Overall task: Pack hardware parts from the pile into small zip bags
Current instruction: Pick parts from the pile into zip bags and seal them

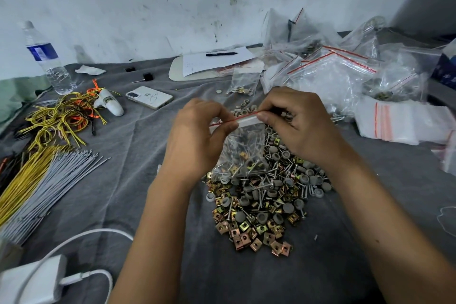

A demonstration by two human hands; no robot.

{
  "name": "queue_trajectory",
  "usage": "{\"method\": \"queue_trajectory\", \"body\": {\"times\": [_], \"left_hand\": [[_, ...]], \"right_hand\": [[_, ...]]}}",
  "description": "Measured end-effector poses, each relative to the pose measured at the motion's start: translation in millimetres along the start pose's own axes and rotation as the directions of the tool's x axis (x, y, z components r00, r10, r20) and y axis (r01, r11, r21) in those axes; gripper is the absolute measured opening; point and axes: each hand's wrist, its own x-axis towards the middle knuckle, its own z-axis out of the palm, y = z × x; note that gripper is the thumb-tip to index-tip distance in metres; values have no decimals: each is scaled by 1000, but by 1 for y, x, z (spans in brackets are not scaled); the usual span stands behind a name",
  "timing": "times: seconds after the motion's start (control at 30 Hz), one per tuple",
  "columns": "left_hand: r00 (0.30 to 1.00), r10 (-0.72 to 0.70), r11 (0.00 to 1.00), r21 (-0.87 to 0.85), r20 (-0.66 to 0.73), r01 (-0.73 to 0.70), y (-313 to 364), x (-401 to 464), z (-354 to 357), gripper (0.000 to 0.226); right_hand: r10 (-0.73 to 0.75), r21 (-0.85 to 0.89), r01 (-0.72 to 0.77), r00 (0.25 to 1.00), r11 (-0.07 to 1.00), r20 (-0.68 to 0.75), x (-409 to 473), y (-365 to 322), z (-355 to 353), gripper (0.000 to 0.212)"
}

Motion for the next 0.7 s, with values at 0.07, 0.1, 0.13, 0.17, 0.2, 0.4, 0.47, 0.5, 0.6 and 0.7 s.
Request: {"method": "queue_trajectory", "body": {"times": [0.07,0.1,0.13,0.17,0.2,0.4,0.47,0.5,0.6,0.7], "left_hand": [[998,-59,998,-7,-10,59,-4,-2,-3,9],[995,-97,995,-29,-13,96,-7,-4,-6,8],[993,-119,991,-60,-11,118,-10,-6,-9,8],[992,-126,988,-89,-8,125,-12,-8,-11,9],[992,-125,986,-110,-3,124,-12,-10,-12,13],[989,-151,986,-78,-2,150,-5,-9,-9,15],[990,-144,988,-58,-3,143,-1,-6,-8,14],[987,-159,985,-74,-9,158,0,-6,-8,15],[957,-290,933,-227,-18,278,-4,-8,-12,16],[951,-308,899,-327,2,292,-8,-10,-15,17]], "right_hand": [[12,14,-11,999,1000,-33,-2,4,-2,6],[20,22,-19,999,1000,-46,-3,5,-4,5],[26,23,-25,999,999,-48,-4,7,-5,4],[29,20,-28,999,999,-37,-5,7,-5,4],[32,15,-31,999,999,-25,-5,9,-5,4],[29,-90,-20,995,996,94,5,3,-7,11],[-2,-116,17,992,993,124,10,-2,-4,11],[-2,-118,16,993,993,121,11,-3,-3,11],[49,-95,-39,994,995,96,14,-3,-6,10],[84,-91,-74,991,993,103,14,-3,-5,11]]}}
